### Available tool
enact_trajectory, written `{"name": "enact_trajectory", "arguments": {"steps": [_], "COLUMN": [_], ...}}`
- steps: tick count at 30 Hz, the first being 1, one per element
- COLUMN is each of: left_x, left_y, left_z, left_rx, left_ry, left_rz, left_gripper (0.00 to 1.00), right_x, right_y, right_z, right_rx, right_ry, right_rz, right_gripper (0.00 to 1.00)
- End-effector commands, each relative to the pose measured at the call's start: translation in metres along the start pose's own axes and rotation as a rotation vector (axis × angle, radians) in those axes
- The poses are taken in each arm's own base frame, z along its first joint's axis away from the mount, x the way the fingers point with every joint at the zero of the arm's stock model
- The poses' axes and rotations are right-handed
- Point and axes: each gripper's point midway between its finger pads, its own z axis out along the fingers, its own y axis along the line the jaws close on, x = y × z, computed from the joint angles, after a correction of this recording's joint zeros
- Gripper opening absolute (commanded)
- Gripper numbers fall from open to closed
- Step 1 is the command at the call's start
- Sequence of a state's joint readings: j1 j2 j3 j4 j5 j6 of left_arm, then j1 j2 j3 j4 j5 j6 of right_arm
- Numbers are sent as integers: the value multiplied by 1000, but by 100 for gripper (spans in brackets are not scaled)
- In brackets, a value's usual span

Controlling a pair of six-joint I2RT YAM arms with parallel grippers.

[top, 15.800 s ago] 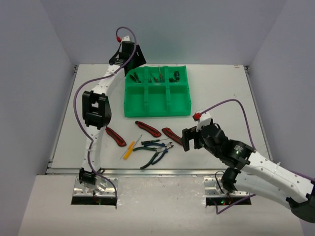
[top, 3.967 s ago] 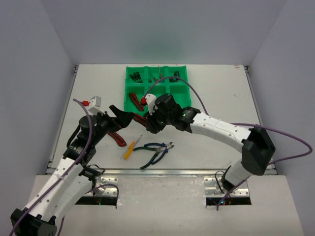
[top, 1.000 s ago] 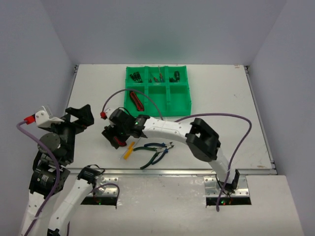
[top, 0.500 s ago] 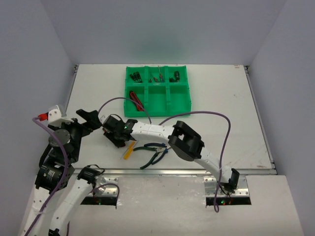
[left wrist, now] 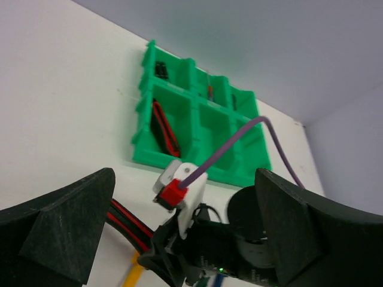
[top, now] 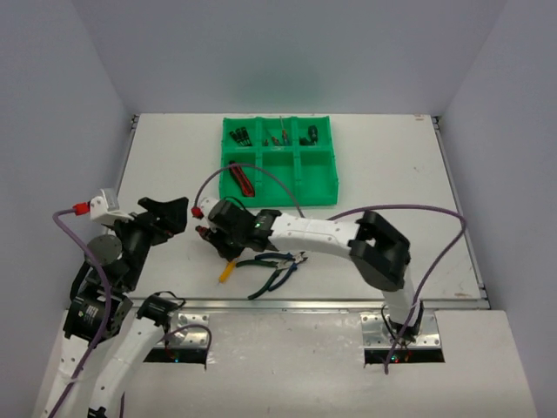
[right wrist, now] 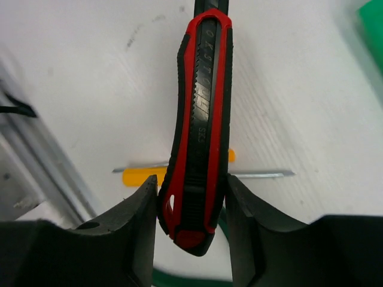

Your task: Sort the tools into containers

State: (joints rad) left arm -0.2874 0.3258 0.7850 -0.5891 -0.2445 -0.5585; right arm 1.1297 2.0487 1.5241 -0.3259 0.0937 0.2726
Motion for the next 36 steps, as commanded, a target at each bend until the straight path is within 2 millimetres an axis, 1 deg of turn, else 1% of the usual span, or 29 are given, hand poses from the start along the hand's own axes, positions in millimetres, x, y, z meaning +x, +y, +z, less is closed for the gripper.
{"name": "enact_trajectory", "arguments": {"steps": [1,3,4,6,7,8,9,11,12,14,16,17,18,19,21,22,24,25,27,28,29,30,31,33,34,35,36], "left_x": [30,47,58,60,75,75,77,80,79,82,87,90,100,106,110,115,122,127,131,129,127,129,127,120,118,118,121], "left_y": [-50,-70,-79,-95,-98,-102,-104,-107,-109,-110,-113,-114,-115,-119,-130,-133,-139,-136,-133,-134,-134,-130,-127,-121,-115,-101,-90], "left_z": [4,15,16,18,22,22,24,27,28,30,34,35,36,36,33,36,40,43,50,54,57,60,65,77,85,98,105], "left_rx": [263,396,457,544,577,599,614,624,632,631,637,644,643,656,687,678,654,640,606,596,582,552,529,456,405,317,254], "left_ry": [121,168,216,237,294,301,308,319,315,327,348,357,390,408,422,437,452,464,461,452,444,446,430,392,371,341,336], "left_rz": [-203,-240,-255,-301,-330,-347,-364,-384,-391,-401,-415,-422,-430,-436,-442,-439,-420,-415,-400,-395,-385,-365,-360,-303,-282,-251,-197], "left_gripper": [100,100,100,100,100,100,100,100,100,100,100,100,99,96,91,81,65,60,28,12,0,0,0,0,0,0,0], "right_x": [-76,-68,-70,-58,-59,-54,-50,-51,-47,-47,-47,-47,-49,-49,-50,-50,-50,-48,-47,-47,-47,-45,-44,-39,-37,-33,-30], "right_y": [-16,-29,-31,-37,-41,-44,-47,-52,-54,-55,-52,-50,-45,-43,-41,-40,-39,-40,-39,-40,-41,-43,-44,-52,-53,-59,-65], "right_z": [-101,-122,-137,-146,-161,-162,-169,-189,-191,-201,-208,-208,-210,-208,-206,-205,-206,-205,-207,-208,-208,-207,-207,-206,-206,-205,-206], "right_rx": [-7,23,25,46,55,67,80,96,105,103,84,71,47,34,18,14,11,11,9,9,15,28,35,73,77,99,119], "right_ry": [-346,-375,-413,-425,-463,-461,-472,-517,-518,-547,-569,-573,-579,-577,-575,-575,-584,-579,-584,-587,-587,-584,-582,-574,-571,-559,-549], "right_rz": [43,66,76,88,103,105,112,125,128,132,131,128,122,121,123,124,128,128,129,129,129,129,128,143,148,164,179], "right_gripper": [10,9,9,9,9,9,8,8,8,7,7,7,7,7,7,7,7,7,7,7,7,8,13,40,58,87,99]}}
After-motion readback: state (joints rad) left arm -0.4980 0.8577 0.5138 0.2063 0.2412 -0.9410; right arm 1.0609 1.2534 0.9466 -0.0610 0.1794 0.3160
